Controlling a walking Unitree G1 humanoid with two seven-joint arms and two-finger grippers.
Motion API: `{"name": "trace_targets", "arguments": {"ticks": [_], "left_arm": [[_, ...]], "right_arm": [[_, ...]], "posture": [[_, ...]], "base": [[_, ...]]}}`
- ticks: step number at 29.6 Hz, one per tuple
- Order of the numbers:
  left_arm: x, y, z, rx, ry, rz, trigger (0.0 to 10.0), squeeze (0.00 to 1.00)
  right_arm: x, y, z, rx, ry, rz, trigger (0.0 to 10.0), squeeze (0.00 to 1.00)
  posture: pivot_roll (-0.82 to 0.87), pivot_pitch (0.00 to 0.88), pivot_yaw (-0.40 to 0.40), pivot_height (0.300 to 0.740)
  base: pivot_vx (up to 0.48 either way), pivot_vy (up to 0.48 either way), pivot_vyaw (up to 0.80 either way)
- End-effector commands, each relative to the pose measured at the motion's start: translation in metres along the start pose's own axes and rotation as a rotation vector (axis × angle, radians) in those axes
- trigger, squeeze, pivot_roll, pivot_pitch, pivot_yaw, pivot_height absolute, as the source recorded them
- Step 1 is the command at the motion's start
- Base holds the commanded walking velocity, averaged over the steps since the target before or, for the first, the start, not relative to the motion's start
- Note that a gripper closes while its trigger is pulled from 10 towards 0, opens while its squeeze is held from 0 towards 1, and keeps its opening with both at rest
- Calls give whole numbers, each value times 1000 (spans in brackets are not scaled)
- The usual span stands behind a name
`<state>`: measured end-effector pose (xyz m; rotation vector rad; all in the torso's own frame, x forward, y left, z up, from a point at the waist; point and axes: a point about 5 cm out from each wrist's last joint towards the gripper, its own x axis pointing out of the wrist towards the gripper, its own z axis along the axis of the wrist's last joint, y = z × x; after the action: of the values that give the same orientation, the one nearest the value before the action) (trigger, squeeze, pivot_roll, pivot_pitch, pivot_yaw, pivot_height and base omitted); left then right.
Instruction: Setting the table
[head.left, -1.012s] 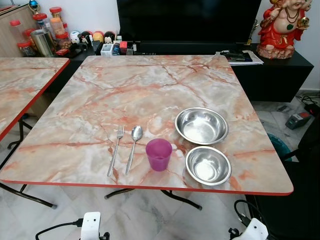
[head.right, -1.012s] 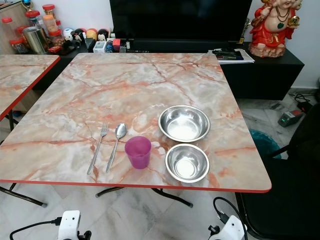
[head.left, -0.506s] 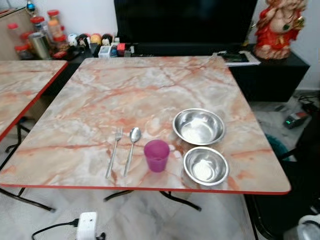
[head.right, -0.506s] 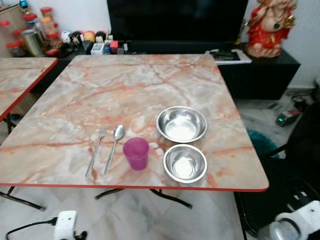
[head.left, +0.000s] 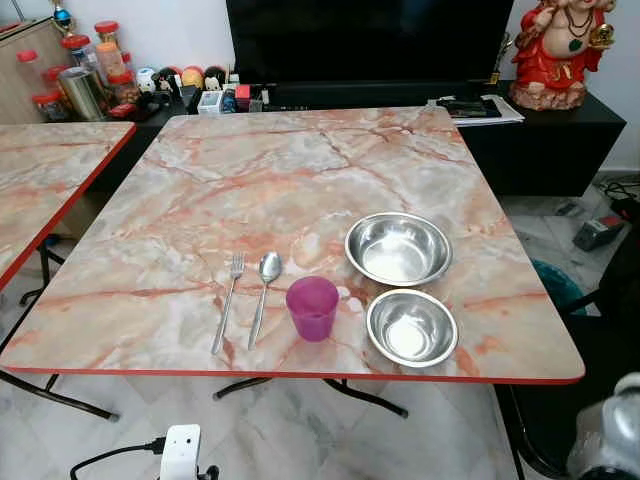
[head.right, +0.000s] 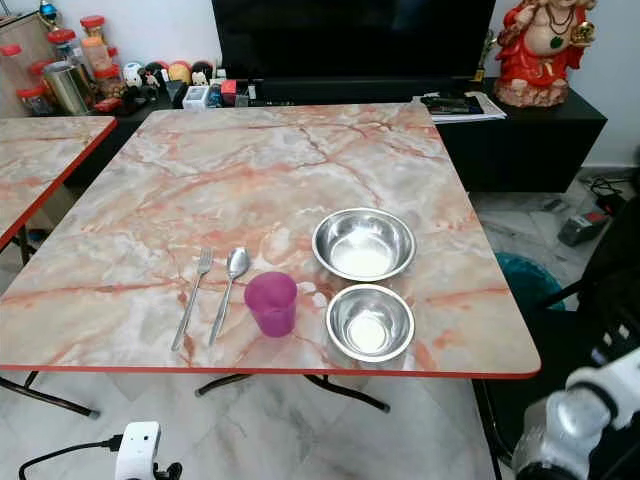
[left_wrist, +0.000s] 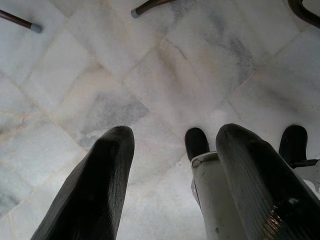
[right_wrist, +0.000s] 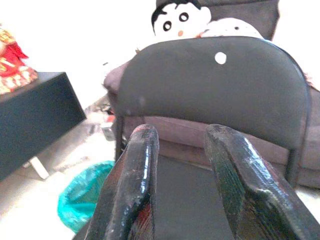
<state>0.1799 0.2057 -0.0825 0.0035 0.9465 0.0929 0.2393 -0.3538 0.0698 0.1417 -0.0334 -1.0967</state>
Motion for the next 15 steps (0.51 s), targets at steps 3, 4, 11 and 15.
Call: {"name": "trace_targets", "arguments": {"ticks": [3, 4, 11, 15], "left_arm": [[-1, 2, -4, 4, 24, 5, 10000, 0], [-1, 2, -4, 4, 24, 5, 10000, 0], [0, 1, -3, 0, 26, 12, 10000, 0], [0, 1, -4, -13, 28, 15, 10000, 0]], "right_arm": [[-3, 1, -4, -14, 12, 13, 10000, 0], [2, 11, 8, -10, -29, 61, 10000, 0], [-3, 181, 121, 316, 125, 687, 10000, 0], [-19, 206, 140, 281, 78, 798, 10000, 0]], "posture": [[-104, 0, 47, 740], [-104, 0, 48, 740], [-96, 0, 39, 740], [-89, 0, 36, 740]], "base": [[0, 0, 0], [0, 0, 0], [0, 0, 0], [0, 0, 0]]}}
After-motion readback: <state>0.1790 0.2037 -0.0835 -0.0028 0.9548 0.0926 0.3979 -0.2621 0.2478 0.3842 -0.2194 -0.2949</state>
